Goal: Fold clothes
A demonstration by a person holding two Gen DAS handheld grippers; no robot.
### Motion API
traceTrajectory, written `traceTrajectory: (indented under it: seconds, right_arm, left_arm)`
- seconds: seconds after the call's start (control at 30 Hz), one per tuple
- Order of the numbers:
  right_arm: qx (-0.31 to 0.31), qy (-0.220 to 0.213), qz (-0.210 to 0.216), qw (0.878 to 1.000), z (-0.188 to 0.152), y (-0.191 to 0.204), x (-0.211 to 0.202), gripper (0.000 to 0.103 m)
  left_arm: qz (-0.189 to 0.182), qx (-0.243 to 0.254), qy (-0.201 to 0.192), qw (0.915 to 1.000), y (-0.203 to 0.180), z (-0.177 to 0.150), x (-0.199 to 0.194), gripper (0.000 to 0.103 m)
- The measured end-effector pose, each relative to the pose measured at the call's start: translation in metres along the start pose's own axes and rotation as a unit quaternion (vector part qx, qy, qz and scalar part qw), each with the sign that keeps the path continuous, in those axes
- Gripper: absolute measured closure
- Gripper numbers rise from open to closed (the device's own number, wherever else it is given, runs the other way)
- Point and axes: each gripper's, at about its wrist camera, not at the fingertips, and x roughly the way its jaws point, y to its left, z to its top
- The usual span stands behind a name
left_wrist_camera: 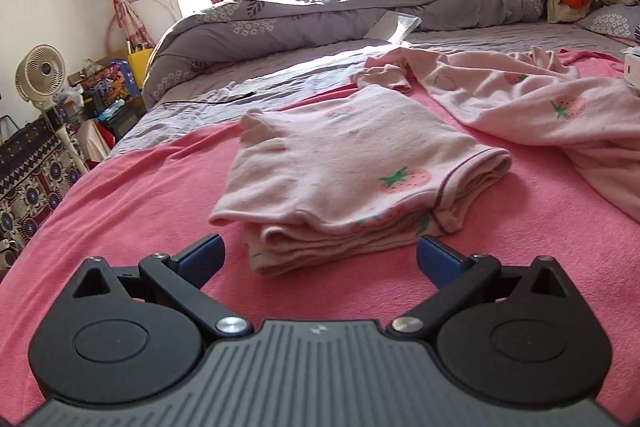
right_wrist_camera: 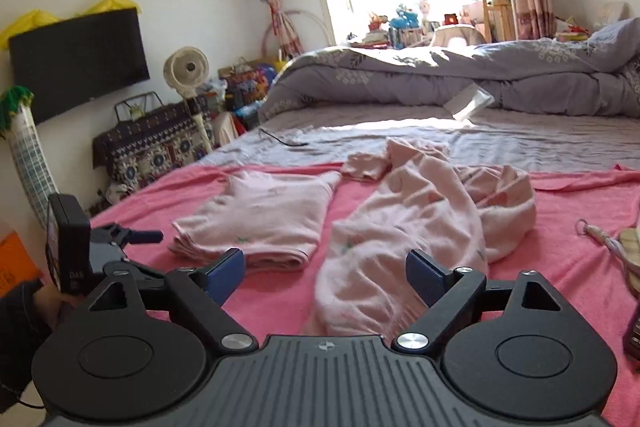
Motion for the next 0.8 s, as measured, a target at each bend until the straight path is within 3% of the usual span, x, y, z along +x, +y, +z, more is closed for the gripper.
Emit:
traceTrajectory:
  seconds: [0.1,0.2,0.33,0.43,0.5,0.6,0.63,0.67,0.8]
  right_arm:
    - [0.019,0.002,0.048,0.999,0.019,0.007,0.047,0.010]
    - [0.065,0.035,0.045,0.996,0.035,0.004,0.120,0.010]
    - [0.135,0.089,0.018,0.987,0.039,-0.014,0.217,0.010]
    - [0.173,0.130,0.015,0.976,0.035,-0.023,0.270,0.010]
    - [0.159,0.130,0.016,0.979,0.018,-0.013,0.291,0.009]
    - [0.113,0.122,0.011,0.986,0.017,0.013,0.294,0.040]
    - [0.117,0.119,0.020,0.986,0.018,0.017,0.290,0.066]
    - [0.126,0.116,0.030,0.985,0.023,0.020,0.287,0.070]
    - [0.137,0.077,0.064,0.985,0.059,0.040,0.274,0.071]
  left_arm:
    - [0.025,-0.027,0.003,0.9993,0.030,-0.003,0.005,0.000]
    - [0.029,-0.052,0.047,0.9971,0.050,-0.020,0.031,0.000]
    - [-0.030,-0.146,0.022,0.9886,0.079,-0.039,0.031,0.000]
    - [0.002,-0.104,0.025,0.9943,0.063,-0.040,0.030,0.000]
    - [0.013,-0.089,0.024,0.9957,0.057,-0.038,0.031,0.000]
    - [0.004,-0.111,0.021,0.9936,0.061,-0.037,0.031,0.000]
    - [0.000,-0.121,0.019,0.9924,0.063,-0.037,0.031,0.000]
    - [0.002,-0.122,0.018,0.9923,0.062,-0.037,0.031,0.000]
    - [0.010,-0.117,0.014,0.9929,0.058,-0.036,0.029,0.000]
